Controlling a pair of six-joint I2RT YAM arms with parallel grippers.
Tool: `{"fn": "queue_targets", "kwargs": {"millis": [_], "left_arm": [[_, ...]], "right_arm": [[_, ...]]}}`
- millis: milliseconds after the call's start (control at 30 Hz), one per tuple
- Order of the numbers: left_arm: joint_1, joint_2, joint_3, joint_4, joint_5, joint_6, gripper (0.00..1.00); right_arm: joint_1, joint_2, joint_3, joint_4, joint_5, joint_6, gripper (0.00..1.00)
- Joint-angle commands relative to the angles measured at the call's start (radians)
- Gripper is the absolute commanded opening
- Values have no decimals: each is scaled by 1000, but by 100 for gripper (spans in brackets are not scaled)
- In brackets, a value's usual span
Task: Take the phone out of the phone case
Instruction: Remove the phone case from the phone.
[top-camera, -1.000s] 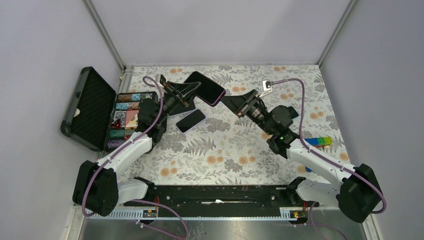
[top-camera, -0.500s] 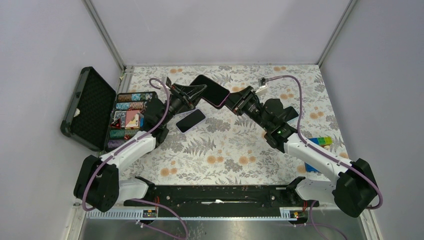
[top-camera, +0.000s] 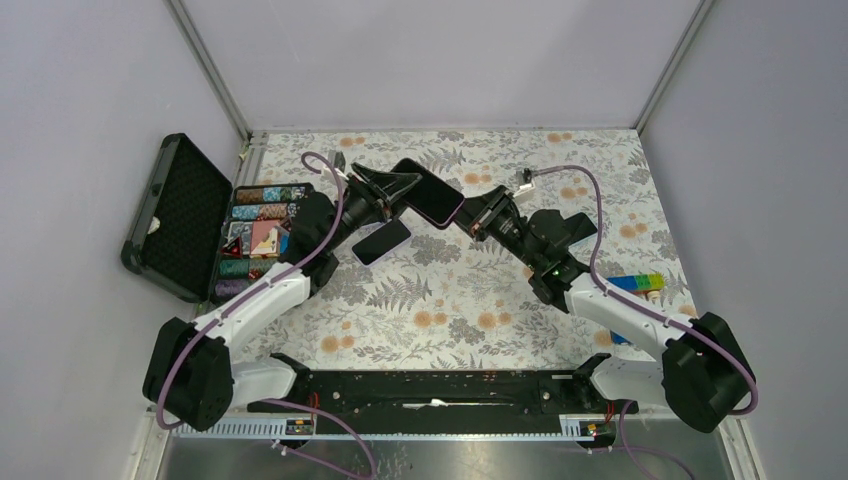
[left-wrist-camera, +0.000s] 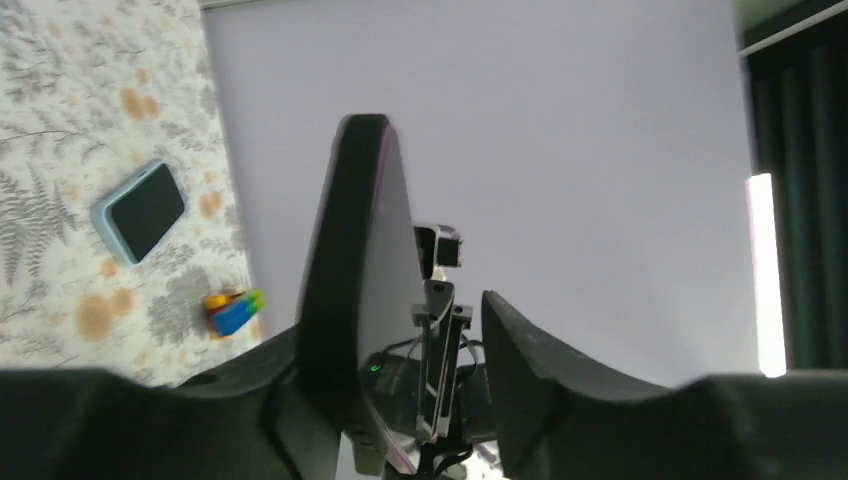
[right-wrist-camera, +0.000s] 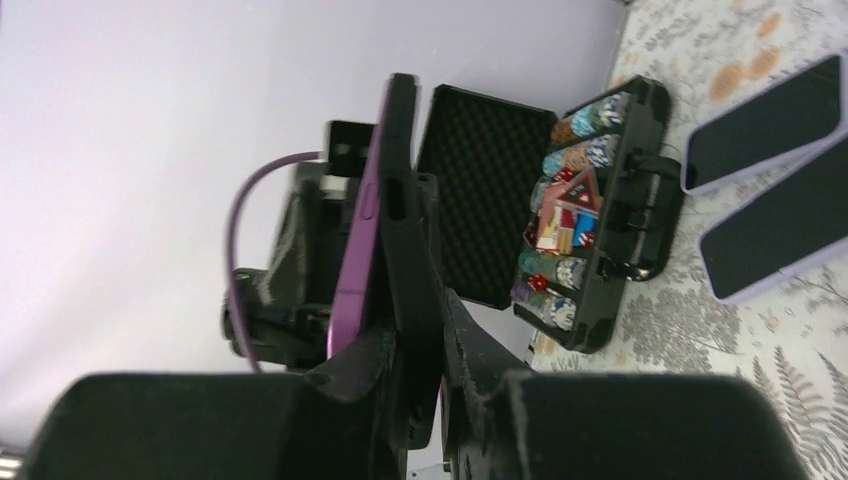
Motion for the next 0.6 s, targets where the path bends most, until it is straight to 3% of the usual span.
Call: {"fn": "queue_targets", "kwargs": {"millis": [0,133,267,567], "left_arm": [[-33,-61,93,-205,-14,230,62],[-16,-38,37,-214,43,269,85],[5,-1,-10,-244,100,340,98],[-12,-213,-67,-604,-185,617,99]], "right_arm": [[-17,-40,-34,36,-11,-19,0],[-46,-102,-44,-118,1,-98,0],[-77,-151,-92,-165,-6,-126,0],[-92,-175,-148,-227,8,-119,0]]}}
